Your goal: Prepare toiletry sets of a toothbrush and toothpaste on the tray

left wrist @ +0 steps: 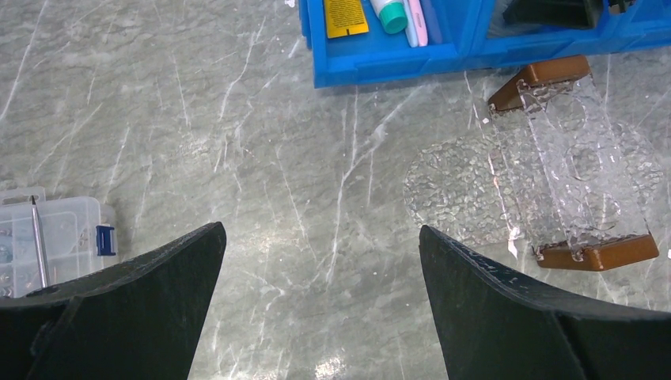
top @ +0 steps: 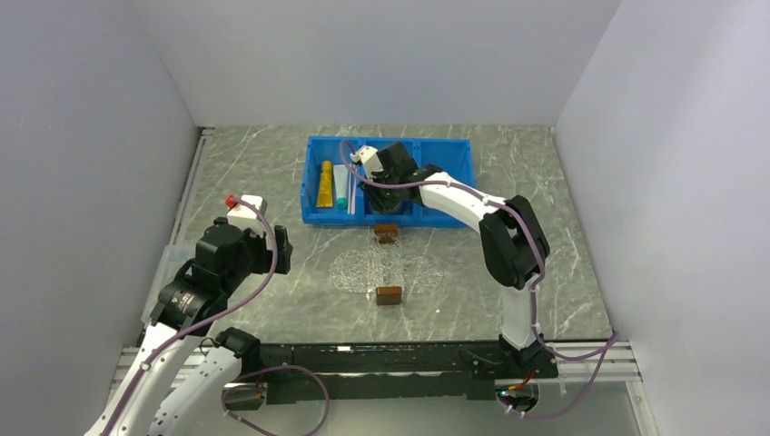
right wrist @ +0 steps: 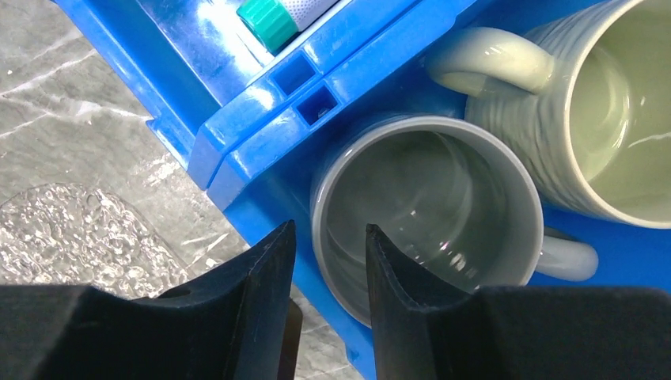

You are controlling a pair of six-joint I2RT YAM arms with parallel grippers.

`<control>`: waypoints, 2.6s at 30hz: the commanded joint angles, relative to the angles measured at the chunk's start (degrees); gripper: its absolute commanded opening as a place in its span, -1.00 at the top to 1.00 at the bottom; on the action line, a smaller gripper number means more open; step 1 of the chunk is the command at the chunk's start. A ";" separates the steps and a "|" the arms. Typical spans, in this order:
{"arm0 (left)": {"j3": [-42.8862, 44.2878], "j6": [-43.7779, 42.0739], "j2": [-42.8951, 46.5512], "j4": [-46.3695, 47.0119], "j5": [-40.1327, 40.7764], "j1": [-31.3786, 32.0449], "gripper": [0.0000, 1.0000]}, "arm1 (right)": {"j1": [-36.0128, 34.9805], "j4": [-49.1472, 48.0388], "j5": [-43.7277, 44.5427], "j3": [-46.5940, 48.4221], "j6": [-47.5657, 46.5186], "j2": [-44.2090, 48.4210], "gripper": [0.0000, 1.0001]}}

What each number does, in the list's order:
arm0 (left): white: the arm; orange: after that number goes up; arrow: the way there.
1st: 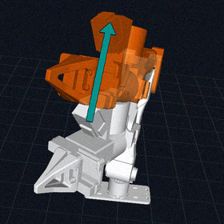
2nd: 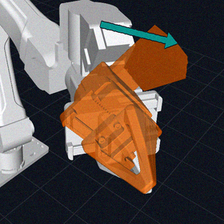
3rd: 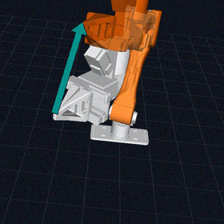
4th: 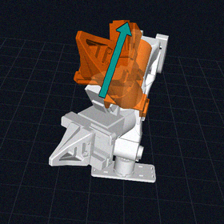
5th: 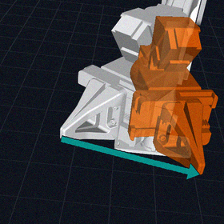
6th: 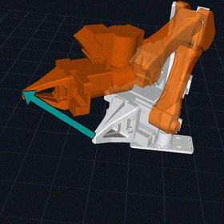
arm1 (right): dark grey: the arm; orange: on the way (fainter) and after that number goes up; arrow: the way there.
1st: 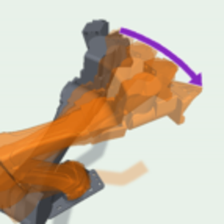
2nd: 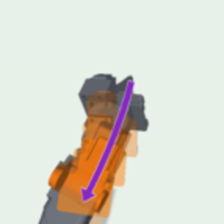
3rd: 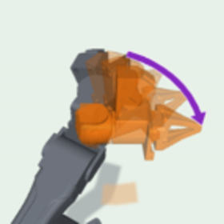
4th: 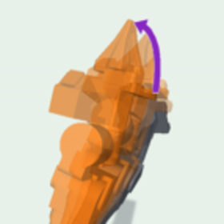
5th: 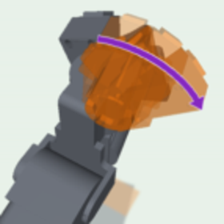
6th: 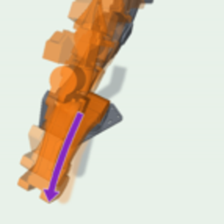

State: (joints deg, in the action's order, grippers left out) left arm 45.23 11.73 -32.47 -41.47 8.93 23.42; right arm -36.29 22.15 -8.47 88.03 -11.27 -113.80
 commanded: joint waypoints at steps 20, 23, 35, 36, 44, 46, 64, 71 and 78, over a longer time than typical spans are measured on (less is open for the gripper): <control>0.56 0.19 -0.43 0.78 0.41 -0.80 -0.99 | 0.08 -2.26 -1.50 2.94 -0.29 -1.78 0.93; 0.47 0.20 -0.45 0.93 0.04 -0.92 -0.99 | 0.02 -1.63 -1.63 3.60 -0.07 -1.67 1.00; 0.53 0.20 -0.60 0.95 -0.16 -1.16 -0.99 | -0.15 -4.04 1.83 2.77 0.04 4.52 1.00; 0.51 0.19 -0.59 0.94 -0.21 -1.17 -0.99 | -0.21 -3.71 2.07 3.22 -0.18 4.93 1.00; 0.47 0.20 -0.32 0.97 -0.45 -1.30 -0.99 | -0.78 -3.06 4.25 4.74 -1.23 7.86 1.00; 0.47 0.18 -0.29 0.96 -0.34 -1.36 -0.99 | -0.90 -2.64 4.91 5.34 -1.38 8.03 1.00; 0.47 0.23 0.41 1.00 -0.64 -1.53 -0.99 | -5.50 0.60 17.24 9.40 -1.44 14.05 1.00; 0.43 0.18 0.99 1.02 -0.66 -1.59 -0.99 | -9.68 5.52 26.17 10.94 2.62 16.32 1.00; 0.47 0.24 1.48 0.92 -0.91 -1.62 -0.99 | -13.15 11.84 32.19 8.75 10.42 21.62 1.00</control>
State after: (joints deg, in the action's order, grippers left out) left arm 45.23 11.73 -31.64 -41.43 8.82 22.09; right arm -48.27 33.45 16.60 95.20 -5.65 -99.50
